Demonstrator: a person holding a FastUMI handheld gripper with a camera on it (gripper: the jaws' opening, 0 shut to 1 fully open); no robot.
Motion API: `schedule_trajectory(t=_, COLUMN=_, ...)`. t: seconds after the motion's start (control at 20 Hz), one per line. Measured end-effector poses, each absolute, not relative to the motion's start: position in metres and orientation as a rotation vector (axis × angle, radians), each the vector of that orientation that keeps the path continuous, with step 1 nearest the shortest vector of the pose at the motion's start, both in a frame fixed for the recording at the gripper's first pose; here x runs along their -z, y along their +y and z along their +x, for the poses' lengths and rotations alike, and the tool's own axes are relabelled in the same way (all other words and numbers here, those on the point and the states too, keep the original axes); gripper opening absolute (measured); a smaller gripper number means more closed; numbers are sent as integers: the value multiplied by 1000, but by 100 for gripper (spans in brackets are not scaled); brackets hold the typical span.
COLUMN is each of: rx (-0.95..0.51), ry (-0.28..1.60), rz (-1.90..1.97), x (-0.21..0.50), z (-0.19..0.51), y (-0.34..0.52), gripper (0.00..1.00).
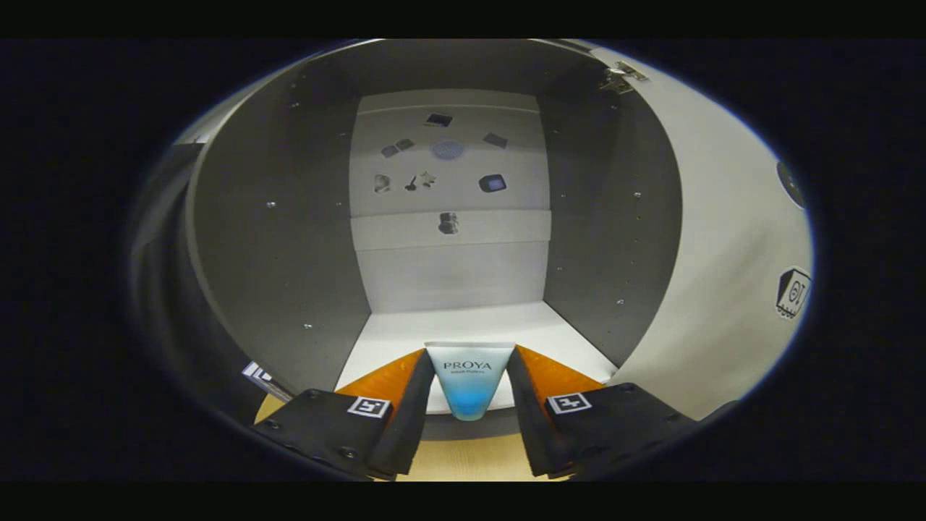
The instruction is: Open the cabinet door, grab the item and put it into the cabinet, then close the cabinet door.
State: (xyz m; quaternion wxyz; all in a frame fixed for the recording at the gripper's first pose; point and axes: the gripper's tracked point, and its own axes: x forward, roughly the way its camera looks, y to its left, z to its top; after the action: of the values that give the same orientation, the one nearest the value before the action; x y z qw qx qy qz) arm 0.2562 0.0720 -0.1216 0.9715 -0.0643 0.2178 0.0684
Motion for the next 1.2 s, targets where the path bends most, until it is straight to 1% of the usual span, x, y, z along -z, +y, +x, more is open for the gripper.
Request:
schedule_trajectory(t=0.15, rx=-140, ry=477, rz=-160, x=139, z=275, y=73, gripper=65)
schedule_trajectory(t=0.2, rx=-140, ry=460, rz=-154, x=137, z=284, y=75, gripper=65)
schedule_trajectory(t=0.35, rx=-144, ry=464, rz=-159, x=138, z=283, y=76, gripper=65)
schedule_trajectory(t=0.4, rx=-147, ry=463, rz=-159, x=136, z=281, y=77, gripper=67)
schedule_trajectory(t=0.45, rx=-144, ry=453, rz=-158, x=132, z=277, y=76, gripper=75)
schedule_trajectory(t=0.5, rx=-141, ry=437, rz=-153, x=126, z=272, y=76, gripper=80)
schedule_trajectory(t=0.55, rx=-138, ry=419, rz=-150, x=119, z=264, y=75, gripper=89)
schedule_trajectory(t=0.75, rx=-152, ry=348, rz=-127, x=93, z=209, y=73, gripper=100)
schedule_trajectory(t=0.95, rx=-126, ry=284, rz=-115, x=79, z=132, y=53, gripper=99)
schedule_trajectory(t=1.2, rx=-42, ry=255, rz=-106, x=75, z=40, y=4, gripper=99)
